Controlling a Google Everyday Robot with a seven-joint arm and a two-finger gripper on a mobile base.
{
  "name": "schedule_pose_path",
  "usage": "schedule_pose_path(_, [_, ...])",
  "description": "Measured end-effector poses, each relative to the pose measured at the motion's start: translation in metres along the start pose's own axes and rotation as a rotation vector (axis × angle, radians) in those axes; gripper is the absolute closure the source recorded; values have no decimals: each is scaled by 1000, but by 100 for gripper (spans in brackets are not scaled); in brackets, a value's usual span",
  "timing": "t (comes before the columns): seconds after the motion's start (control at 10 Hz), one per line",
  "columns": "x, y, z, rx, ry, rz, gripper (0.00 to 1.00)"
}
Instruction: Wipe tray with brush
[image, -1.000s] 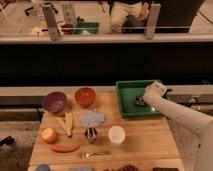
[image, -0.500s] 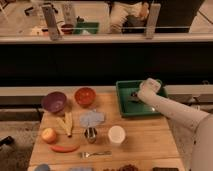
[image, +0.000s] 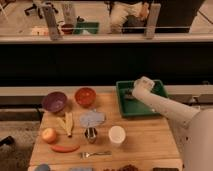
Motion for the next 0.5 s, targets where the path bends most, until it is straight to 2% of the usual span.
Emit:
schedule_pose_path(0.2, [-12,3,-1,5,-21,7,98])
schedule_pose_path(0.5, [-19,22,-17,-4,-49,23,98])
